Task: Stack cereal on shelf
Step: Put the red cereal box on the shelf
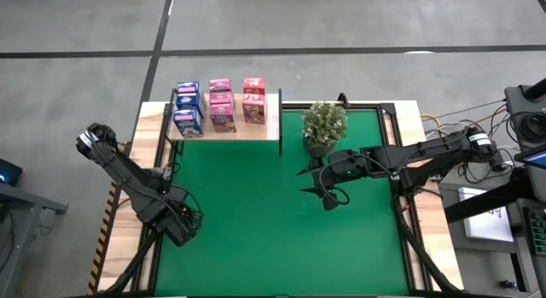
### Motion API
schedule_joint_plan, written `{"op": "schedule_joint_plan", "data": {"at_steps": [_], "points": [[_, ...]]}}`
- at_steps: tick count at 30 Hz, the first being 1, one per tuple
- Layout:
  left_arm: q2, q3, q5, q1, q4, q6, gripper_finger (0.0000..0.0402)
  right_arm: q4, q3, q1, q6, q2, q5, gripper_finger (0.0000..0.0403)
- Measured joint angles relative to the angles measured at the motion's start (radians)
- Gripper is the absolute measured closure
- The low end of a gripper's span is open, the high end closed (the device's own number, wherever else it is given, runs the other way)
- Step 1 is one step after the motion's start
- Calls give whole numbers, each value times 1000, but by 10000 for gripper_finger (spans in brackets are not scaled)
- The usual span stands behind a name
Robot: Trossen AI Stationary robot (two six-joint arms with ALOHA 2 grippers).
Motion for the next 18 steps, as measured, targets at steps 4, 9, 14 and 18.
{"op": "schedule_joint_plan", "data": {"at_steps": [4, 9, 14, 18], "points": [[0, 0, 0, 0, 4, 0, 171, 0, 0, 0, 0, 0, 0, 193], [0, 0, 0, 0, 5, 0, 171, 0, 0, 0, 0, 0, 0, 193], [0, 0, 0, 0, 11, 0, 181, 0, 0, 0, 0, 0, 0, 193], [0, 0, -1, 0, 13, 0, 219, 0, 0, 0, 0, 0, 0, 193]]}}
